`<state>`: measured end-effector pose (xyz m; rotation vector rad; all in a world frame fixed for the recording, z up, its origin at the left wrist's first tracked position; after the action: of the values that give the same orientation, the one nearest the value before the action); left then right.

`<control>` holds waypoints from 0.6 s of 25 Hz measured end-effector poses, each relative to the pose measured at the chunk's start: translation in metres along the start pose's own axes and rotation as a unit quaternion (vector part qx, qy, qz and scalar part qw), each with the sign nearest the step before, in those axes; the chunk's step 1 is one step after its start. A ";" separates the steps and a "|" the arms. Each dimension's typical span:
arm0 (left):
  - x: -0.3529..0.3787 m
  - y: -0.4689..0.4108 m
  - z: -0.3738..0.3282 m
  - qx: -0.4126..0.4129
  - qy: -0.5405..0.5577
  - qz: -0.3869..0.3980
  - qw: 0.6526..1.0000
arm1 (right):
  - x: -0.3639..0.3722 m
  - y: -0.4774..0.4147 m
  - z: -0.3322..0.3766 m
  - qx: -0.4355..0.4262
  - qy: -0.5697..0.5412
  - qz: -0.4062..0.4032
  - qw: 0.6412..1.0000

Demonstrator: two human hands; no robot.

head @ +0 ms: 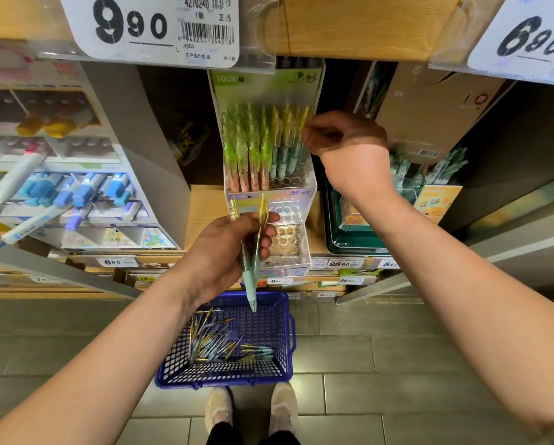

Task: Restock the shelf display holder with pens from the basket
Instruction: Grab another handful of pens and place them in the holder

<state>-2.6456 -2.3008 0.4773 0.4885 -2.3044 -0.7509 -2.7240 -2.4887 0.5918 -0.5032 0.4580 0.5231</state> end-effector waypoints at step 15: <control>0.014 0.001 -0.019 0.096 0.042 -0.016 0.994 | 0.018 0.029 -0.022 0.128 -0.085 0.092 0.984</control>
<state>-2.6428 -2.3139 0.4961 0.6333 -2.3043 -0.5161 -2.7325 -2.4729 0.5556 -0.1671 0.4031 0.6674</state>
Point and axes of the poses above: each hand's wrist, its own y-axis away from the middle knuckle, its own x-axis out of the palm, z = x × y, the point moved 8 cm from there along -y, towards the middle knuckle, and after that the axes turned 10 degrees about -x, right-handed, at the moved point
